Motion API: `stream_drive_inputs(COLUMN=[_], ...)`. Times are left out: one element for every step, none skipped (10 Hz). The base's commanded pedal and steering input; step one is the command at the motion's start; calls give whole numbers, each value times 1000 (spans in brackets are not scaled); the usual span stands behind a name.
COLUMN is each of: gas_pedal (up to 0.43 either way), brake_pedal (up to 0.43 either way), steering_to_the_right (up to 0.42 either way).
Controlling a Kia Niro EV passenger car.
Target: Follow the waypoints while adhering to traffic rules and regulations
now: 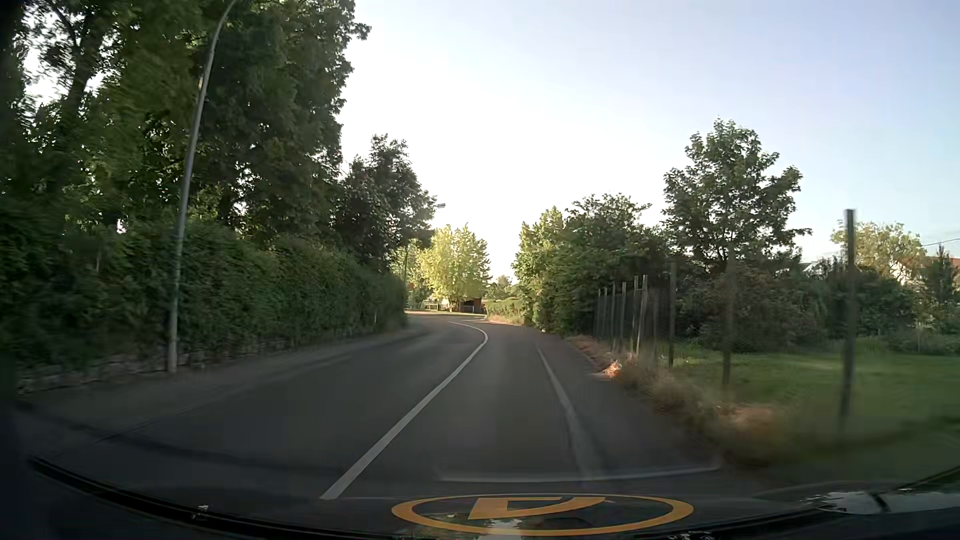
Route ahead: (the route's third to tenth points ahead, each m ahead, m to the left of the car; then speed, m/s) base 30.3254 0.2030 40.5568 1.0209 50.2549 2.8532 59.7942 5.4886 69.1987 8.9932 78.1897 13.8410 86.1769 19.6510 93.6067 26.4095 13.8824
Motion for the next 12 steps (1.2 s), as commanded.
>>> stream_drive_inputs(gas_pedal=[169, 157, 150, 150, 150, 150, 150, 150, 150, 150, 150, 150], brake_pedal=[0, 0, 0, 0, 0, 0, 0, 0, 0, 0, 0, 0], steering_to_the_right=[1, 1, 1, 1, 1, 1, 1, 1, 0, 0, 0, 0])
